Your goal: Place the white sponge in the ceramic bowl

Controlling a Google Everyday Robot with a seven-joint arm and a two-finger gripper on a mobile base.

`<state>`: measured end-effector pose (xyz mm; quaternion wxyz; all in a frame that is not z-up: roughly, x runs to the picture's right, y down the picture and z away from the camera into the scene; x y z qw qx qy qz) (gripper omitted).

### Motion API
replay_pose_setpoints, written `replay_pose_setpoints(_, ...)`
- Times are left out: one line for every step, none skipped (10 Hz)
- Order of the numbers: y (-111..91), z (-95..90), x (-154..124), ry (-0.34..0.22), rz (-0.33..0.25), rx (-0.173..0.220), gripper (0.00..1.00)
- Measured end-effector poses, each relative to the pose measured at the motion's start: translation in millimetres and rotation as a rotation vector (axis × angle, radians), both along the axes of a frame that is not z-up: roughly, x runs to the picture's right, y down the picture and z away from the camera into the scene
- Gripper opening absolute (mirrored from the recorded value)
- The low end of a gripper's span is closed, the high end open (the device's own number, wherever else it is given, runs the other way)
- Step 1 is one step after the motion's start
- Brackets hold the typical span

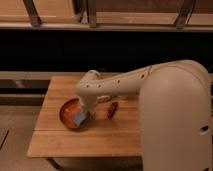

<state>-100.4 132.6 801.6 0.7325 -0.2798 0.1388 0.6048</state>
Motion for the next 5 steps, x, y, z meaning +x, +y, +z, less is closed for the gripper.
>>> replay_pose_setpoints(0.0,0.0,0.0,0.000,0.000,0.000,0.68)
replay_pose_setpoints(0.0,0.0,0.2,0.000,0.000,0.000,0.75)
replay_pose_setpoints(0.0,0.0,0.2,0.000,0.000,0.000,0.79)
replay_pose_setpoints(0.0,0.0,0.2,0.000,0.000,0.000,0.80)
replay_pose_setpoints(0.1,0.0,0.3,0.000,0.000,0.000,0.80)
